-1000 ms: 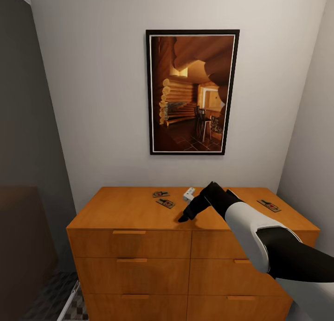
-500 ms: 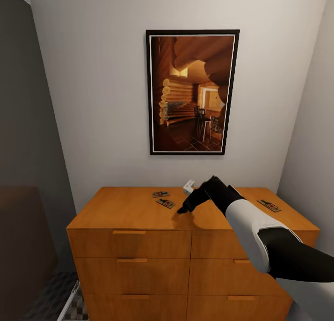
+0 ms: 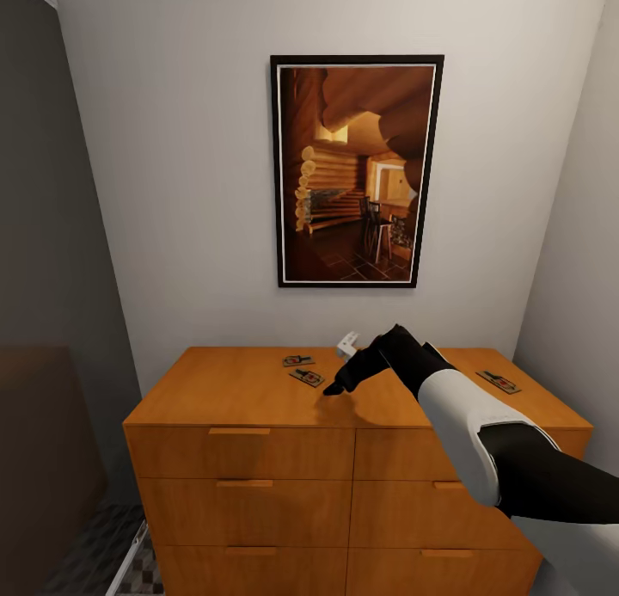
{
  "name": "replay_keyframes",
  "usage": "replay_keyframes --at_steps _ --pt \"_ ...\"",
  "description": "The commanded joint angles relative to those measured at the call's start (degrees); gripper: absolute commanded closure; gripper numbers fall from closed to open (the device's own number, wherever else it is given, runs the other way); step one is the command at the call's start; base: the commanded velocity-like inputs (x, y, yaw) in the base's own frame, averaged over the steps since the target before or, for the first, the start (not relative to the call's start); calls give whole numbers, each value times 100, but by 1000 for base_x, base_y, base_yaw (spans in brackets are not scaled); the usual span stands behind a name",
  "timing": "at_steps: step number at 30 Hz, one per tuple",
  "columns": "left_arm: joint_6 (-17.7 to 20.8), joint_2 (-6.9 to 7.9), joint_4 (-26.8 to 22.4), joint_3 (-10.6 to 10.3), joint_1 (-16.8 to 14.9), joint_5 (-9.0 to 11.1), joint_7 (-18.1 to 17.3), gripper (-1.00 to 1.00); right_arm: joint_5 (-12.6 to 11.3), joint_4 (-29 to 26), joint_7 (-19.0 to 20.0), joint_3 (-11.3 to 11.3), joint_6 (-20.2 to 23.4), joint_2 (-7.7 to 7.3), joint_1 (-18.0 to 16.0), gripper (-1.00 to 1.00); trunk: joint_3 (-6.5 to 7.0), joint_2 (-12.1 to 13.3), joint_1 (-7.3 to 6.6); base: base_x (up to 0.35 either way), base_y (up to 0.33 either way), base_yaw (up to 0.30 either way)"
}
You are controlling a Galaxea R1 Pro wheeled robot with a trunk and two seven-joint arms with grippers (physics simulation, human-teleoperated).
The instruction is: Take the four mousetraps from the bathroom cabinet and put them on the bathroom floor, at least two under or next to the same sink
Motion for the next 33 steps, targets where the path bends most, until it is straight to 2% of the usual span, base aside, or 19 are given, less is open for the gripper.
replay_keyframes --at_steps 1,33 --pt "-18 -1 3 5 -3 -3 9 -100 4 -12 35 13 40 0 -2 -100 -7 -4 0 0 0 0" --pt "-18 -1 3 5 -3 -3 9 -100 -19 -19 51 15 -84 -17 -2 -100 -7 -4 0 0 0 0"
